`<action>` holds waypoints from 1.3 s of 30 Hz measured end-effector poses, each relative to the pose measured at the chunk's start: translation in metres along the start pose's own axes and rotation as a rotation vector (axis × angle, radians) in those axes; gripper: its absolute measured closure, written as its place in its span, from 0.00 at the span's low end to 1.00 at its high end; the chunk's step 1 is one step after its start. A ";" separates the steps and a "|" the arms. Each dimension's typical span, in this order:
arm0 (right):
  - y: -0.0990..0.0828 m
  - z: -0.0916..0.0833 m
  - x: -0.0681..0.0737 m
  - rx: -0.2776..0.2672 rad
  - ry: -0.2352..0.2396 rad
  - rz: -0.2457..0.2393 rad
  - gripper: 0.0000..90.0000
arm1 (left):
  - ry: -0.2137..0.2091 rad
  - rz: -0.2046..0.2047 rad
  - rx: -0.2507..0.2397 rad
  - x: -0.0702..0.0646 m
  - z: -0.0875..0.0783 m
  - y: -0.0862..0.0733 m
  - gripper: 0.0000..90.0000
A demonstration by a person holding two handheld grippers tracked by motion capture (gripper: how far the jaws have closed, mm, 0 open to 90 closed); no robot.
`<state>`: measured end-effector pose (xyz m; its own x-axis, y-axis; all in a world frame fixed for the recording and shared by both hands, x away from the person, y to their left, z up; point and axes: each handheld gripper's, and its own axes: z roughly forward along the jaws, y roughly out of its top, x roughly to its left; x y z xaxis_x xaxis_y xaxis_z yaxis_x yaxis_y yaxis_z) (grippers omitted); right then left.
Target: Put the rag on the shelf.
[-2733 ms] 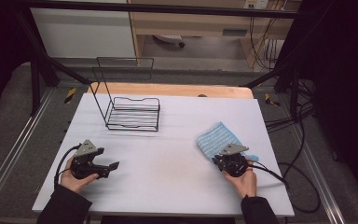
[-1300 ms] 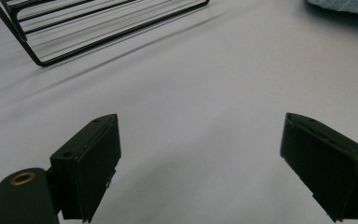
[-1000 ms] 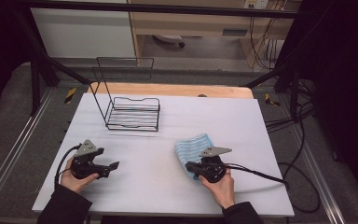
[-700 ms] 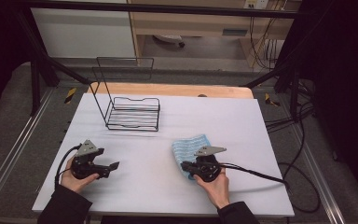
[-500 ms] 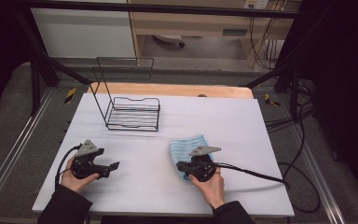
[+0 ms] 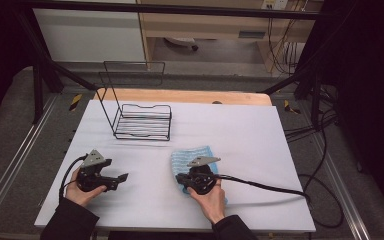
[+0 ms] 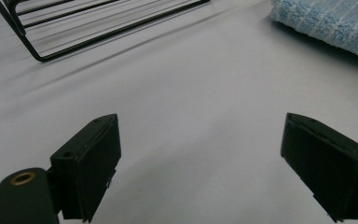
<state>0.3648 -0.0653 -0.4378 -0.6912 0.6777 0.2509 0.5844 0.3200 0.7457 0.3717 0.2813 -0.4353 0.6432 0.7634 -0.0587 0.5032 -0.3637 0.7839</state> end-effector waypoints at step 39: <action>-0.014 -0.070 -0.068 -0.048 -0.102 -0.048 0.37 | -0.046 0.004 0.022 -0.056 0.020 0.035 0.19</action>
<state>0.3742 -0.1623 -0.4227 -0.6697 0.7270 0.1513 0.5285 0.3235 0.7849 0.3649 0.2150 -0.4165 0.6711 0.7366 -0.0843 0.5125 -0.3788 0.7707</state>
